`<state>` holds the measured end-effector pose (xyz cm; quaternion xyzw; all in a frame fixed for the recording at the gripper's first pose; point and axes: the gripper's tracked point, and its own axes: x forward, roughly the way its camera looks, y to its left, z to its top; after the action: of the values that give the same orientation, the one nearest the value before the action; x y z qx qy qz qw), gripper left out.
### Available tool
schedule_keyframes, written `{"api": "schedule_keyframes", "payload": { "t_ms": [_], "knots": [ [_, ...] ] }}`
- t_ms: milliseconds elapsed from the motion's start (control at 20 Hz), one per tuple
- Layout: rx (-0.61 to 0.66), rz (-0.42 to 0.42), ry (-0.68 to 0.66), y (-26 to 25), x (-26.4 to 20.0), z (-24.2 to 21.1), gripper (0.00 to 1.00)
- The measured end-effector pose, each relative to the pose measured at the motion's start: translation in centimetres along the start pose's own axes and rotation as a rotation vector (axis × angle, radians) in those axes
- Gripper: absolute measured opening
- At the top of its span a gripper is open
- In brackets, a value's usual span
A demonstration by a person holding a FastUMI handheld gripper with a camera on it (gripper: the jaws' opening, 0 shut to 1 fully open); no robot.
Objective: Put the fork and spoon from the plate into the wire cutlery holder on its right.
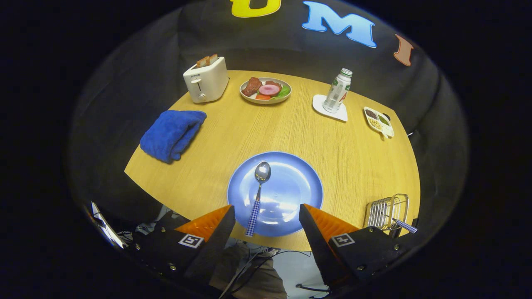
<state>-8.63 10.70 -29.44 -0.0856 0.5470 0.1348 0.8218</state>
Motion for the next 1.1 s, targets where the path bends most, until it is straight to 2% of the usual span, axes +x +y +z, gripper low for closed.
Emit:
{"api": "schedule_keyframes", "payload": {
  "t_ms": [350,750,800,950,1100],
  "knots": [
    [0.013,-0.006,0.062,-0.1,3.0,-1.9,0.95],
    [0.041,0.001,0.218,0.7,7.6,-5.2,0.95],
    [0.034,0.007,0.228,0.8,8.3,-5.3,0.9],
    [0.028,0.022,0.25,0.7,9.3,-5.4,0.61],
    [0.026,0.029,0.297,0.4,10.1,-6.2,0.58]
  ]
}}
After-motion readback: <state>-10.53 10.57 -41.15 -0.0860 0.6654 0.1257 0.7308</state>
